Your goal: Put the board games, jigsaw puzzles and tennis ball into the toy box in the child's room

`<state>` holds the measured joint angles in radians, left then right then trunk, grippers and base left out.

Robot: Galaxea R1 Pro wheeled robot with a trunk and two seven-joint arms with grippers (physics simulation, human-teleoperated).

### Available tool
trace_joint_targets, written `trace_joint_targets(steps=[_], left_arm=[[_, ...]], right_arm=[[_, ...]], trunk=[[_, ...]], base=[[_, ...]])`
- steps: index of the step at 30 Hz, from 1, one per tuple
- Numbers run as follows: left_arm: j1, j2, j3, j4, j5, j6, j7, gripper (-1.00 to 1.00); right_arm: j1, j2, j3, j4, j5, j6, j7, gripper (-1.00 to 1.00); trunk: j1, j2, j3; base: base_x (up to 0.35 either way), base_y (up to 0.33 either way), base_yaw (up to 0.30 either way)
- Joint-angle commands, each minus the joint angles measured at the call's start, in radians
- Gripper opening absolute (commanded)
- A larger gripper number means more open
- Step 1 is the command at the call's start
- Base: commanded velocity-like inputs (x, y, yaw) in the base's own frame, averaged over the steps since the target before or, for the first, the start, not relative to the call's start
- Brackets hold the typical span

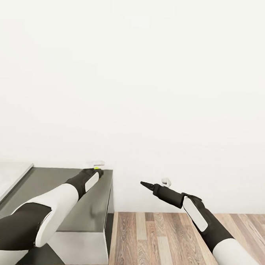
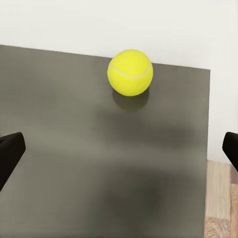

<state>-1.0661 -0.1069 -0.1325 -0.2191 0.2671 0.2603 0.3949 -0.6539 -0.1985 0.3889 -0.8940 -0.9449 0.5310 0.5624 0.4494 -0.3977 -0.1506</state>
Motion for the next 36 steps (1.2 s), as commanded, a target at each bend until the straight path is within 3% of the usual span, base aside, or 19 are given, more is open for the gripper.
trace_joint_targets(steps=[1,36], left_arm=[[0.000,0.000,-0.009,-0.002,0.009,0.004,0.008,1.00],[0.010,0.000,-0.011,-0.004,0.010,-0.001,0.010,1.00]], right_arm=[[-0.001,-0.001,0.002,0.000,-0.008,0.004,-0.001,1.00],[-0.001,-0.001,0.001,0.000,-0.008,0.003,-0.001,1.00]], trunk=[[0.001,-0.002,-0.004],[0.001,-0.002,-0.061]], base=[[0.000,0.000,0.000],[0.000,0.000,0.000]])
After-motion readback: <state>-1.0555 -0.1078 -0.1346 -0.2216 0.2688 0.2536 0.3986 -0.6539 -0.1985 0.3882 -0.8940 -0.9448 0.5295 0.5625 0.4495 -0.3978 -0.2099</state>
